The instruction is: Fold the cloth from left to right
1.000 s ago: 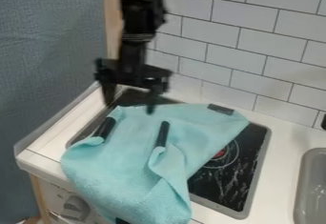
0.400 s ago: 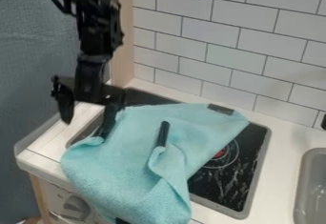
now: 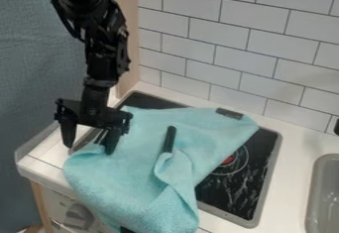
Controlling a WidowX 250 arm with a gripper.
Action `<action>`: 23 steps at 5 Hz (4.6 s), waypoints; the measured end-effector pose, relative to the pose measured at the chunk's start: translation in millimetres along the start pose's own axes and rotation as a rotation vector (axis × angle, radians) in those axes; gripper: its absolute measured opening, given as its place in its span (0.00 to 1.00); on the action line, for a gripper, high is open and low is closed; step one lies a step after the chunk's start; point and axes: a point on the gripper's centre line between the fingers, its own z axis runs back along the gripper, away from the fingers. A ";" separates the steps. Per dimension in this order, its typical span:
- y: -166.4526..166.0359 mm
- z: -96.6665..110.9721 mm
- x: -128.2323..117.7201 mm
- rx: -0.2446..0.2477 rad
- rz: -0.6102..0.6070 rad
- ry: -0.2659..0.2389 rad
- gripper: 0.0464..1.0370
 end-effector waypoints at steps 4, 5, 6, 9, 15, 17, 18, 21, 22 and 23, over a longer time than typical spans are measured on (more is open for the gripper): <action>3.0 -3.4 -5.8 0.010 0.029 0.013 0.12; 4.3 -3.3 -6.1 0.018 0.034 0.014 0.01; 7.6 -1.6 -3.2 0.042 0.031 -0.015 0.00; 22.6 58.3 2.2 0.195 0.023 0.072 0.00; 151.3 47.3 69.9 0.209 -0.320 0.018 0.02; 160.2 42.3 70.0 0.240 -0.315 -0.009 0.43; 160.0 42.2 69.5 0.240 -0.305 -0.008 0.72; 152.1 53.8 69.3 0.228 -0.259 0.024 0.96; 146.3 77.4 68.8 0.266 -0.231 0.070 0.96; 139.8 110.9 70.3 0.331 -0.207 0.131 0.96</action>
